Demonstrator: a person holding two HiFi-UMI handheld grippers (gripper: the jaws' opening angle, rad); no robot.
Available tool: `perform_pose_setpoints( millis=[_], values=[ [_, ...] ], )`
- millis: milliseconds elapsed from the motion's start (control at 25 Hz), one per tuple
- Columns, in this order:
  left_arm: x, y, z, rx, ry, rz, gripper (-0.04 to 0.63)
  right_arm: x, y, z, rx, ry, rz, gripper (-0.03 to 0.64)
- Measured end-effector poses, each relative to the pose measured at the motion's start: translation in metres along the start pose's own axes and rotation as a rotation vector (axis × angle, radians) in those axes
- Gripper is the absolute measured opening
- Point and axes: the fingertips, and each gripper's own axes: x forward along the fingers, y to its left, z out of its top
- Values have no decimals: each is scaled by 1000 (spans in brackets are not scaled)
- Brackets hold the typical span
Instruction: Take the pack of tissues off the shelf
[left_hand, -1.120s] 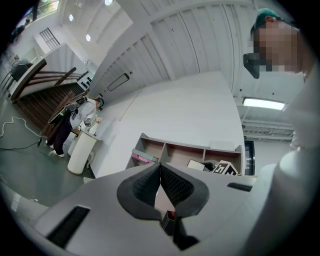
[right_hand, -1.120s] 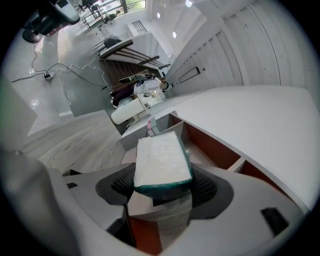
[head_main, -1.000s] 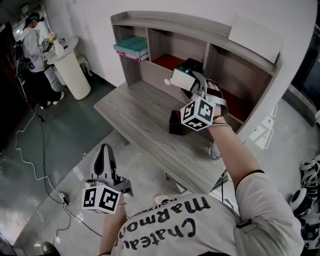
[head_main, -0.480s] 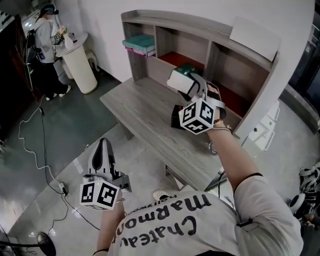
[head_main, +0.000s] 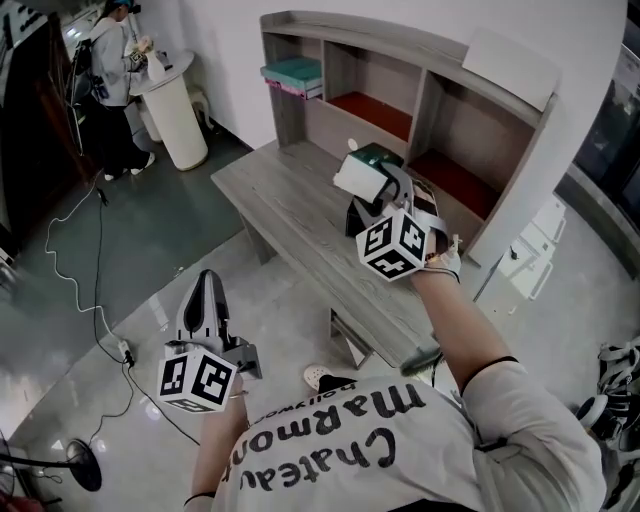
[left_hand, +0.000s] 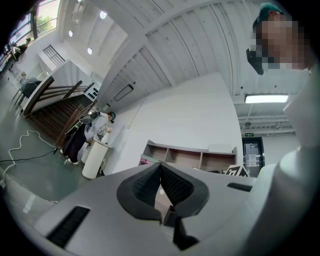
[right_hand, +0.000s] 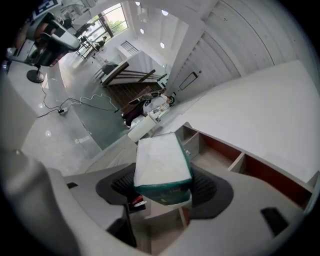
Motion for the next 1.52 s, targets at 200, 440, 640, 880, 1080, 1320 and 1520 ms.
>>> perform_pose_setpoints(
  millis=[200, 440, 640, 880, 1080, 1320, 1520],
  values=[
    [-16, -14, 3, 22, 7, -10, 18, -19, 35, -5, 37, 13, 56, 316],
    [-32, -20, -7, 54, 44, -7, 18, -47, 77, -8, 108, 10, 160, 316],
    [-45, -8, -18, 18, 78, 36, 17, -72, 108, 2, 173, -19, 246, 318],
    [-48, -5, -23, -22, 89, 38, 18, -94, 120, 17, 303, -53, 293, 319],
    [-44, -7, -26, -14, 101, 27, 18, -101, 115, 24, 514, -84, 309, 319],
    [-37, -8, -30, -50, 109, 12, 18, -104, 103, 32, 651, -137, 295, 321],
    [-32, -14, -33, -38, 117, -1, 18, -113, 85, 40, 696, -190, 259, 322]
  ],
)
